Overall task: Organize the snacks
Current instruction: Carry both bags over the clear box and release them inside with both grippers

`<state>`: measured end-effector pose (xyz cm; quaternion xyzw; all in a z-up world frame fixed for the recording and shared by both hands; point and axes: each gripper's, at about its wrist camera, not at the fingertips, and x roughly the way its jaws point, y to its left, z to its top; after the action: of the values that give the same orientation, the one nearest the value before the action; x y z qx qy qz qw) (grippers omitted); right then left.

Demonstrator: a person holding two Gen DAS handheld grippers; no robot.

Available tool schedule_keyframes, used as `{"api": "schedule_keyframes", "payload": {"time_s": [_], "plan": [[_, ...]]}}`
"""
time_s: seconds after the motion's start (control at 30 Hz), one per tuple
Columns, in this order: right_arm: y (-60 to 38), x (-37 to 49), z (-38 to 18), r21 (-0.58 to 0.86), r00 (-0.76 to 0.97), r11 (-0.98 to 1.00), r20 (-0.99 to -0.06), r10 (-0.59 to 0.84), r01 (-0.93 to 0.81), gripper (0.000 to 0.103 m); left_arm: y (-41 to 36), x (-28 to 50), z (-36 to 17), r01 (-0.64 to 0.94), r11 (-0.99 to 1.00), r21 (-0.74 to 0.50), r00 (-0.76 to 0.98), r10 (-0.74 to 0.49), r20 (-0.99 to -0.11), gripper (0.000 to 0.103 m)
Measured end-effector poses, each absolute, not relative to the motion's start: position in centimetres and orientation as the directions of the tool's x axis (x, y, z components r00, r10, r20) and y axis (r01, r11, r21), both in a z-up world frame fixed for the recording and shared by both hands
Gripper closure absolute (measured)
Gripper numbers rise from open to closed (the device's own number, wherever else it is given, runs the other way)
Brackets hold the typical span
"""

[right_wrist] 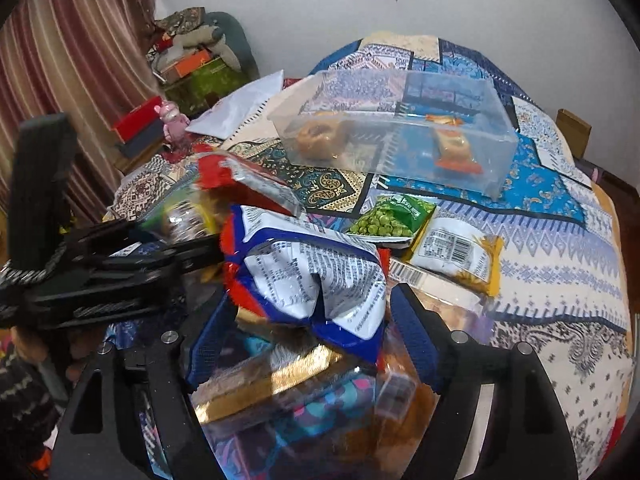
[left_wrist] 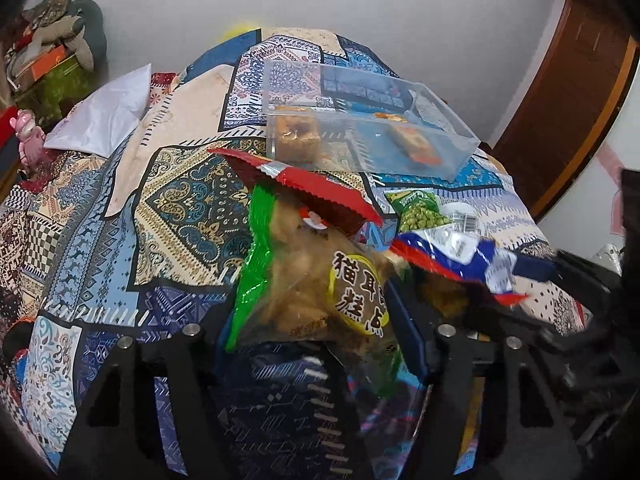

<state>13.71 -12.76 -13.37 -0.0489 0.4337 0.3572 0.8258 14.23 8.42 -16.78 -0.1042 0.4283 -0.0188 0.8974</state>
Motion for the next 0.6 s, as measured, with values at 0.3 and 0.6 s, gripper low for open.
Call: {"api": "schedule_keyframes", "payload": {"time_s": [0.3, 0.6], "plan": [[-11.1, 15.3, -14.5, 0.205, 0.365, 0.749, -0.773, 0.518, -0.630, 0.030, 8.8, 13.1, -16.5, -0.042, 0.973, -0.227, 0.650, -0.146, -0.746, 0.048], [-11.5, 14.4, -13.3, 0.190, 0.383, 0.726, -0.746, 0.544, -0.661, 0.034, 8.1, 11.9, -14.6, -0.010, 0.979, -0.203, 0.684, -0.141, -0.716, 0.059]]}}
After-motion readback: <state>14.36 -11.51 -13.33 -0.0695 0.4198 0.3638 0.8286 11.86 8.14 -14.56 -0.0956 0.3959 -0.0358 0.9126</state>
